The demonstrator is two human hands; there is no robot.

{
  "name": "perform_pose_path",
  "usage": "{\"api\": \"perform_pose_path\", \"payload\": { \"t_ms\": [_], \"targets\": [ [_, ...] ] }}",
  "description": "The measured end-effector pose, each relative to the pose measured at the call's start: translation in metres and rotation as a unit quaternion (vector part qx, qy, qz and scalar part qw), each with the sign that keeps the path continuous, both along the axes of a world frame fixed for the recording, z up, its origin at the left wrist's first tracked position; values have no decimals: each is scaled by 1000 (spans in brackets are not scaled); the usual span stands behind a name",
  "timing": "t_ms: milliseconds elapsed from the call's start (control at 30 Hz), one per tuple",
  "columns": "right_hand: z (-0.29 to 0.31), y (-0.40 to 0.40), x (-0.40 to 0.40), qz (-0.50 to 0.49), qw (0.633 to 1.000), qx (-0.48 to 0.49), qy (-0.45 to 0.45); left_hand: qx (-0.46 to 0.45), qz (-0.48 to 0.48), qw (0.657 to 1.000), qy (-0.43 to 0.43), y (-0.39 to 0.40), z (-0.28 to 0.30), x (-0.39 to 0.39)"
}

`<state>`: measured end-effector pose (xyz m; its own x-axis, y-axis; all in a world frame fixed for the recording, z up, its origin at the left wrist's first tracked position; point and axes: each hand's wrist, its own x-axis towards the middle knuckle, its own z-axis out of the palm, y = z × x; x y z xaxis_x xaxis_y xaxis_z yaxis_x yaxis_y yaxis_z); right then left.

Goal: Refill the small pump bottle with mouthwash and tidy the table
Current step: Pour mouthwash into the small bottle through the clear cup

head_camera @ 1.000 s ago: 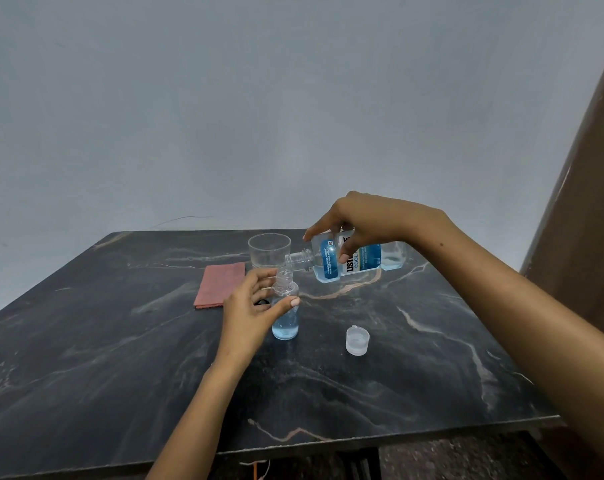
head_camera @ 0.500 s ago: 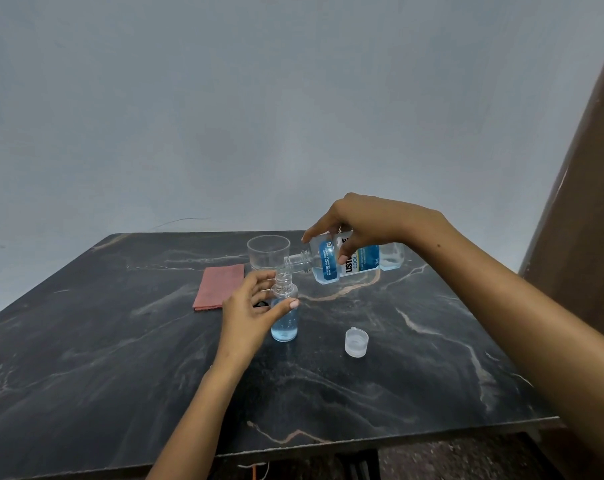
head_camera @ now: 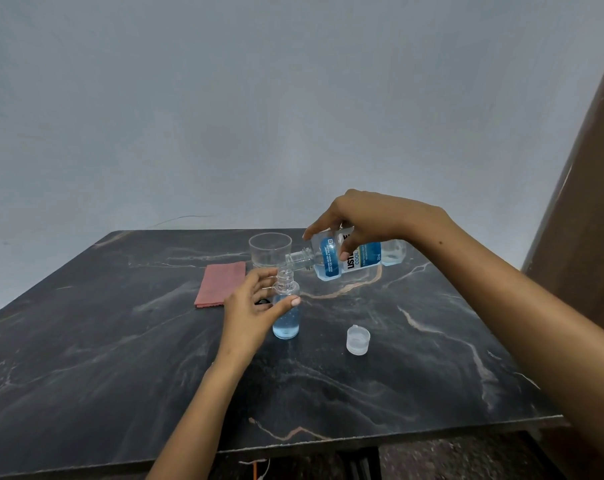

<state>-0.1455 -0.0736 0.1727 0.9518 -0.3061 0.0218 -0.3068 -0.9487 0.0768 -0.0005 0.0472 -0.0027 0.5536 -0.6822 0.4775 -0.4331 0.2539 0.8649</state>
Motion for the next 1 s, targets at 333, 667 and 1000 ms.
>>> {"api": "perform_pose_path", "payload": {
  "t_ms": [333, 667, 1000],
  "targets": [
    [0, -1, 2, 0, 1000, -4, 6, 1, 0, 1000, -1, 0, 0, 0],
    [1, -2, 3, 2, 1000, -11, 6, 3, 0, 1000, -1, 1, 0, 0],
    [2, -3, 4, -1, 1000, -6, 7, 2, 0, 1000, -2, 0, -1, 0]
  ]
}}
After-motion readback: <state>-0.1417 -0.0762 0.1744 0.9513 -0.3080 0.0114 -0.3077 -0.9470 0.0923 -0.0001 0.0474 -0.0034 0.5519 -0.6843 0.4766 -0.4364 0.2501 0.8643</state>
